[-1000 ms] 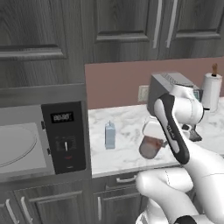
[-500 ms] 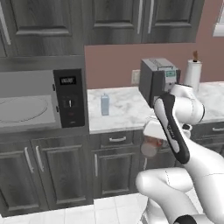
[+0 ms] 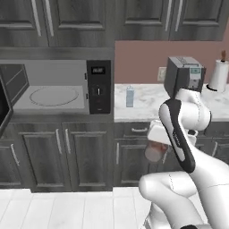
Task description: Place the microwavable item in the microwave. Then, close the microwave door and press the start button.
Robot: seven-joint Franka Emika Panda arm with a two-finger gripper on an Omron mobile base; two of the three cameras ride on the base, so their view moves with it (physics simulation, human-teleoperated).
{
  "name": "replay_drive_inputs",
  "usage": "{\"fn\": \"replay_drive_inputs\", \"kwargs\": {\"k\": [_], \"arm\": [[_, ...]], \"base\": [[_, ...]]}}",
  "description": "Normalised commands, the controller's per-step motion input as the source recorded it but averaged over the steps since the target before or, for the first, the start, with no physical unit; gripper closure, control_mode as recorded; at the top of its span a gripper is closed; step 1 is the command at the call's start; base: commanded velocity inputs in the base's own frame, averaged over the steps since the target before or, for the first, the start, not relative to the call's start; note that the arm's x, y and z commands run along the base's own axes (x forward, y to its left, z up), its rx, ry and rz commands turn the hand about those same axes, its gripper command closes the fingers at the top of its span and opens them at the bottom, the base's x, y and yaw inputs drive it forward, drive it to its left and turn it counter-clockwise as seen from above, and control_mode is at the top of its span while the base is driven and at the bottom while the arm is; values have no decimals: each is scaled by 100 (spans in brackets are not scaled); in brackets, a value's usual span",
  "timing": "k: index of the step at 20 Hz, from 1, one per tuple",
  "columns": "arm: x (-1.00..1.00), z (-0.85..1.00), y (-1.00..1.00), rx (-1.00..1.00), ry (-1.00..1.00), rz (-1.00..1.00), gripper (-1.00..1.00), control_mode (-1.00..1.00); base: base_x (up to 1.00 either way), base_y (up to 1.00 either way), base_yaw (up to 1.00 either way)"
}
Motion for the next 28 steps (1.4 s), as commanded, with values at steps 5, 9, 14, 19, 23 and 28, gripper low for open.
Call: {"fn": "replay_drive_inputs", "kwargs": {"k": [5,9,14,19,23,28], "arm": [[0,0,0,0,0,0,100,100],[0,0,0,0,0,0,100,100],[0,0,0,0,0,0,100,100],[0,0,0,0,0,0,100,100],[0,0,0,0,0,0,100,100],[0,0,0,0,0,0,100,100]], "base": [[0,55,33],[1,55,32],[18,72,25],[43,53,18],[41,47,15],[35,2,20]]}}
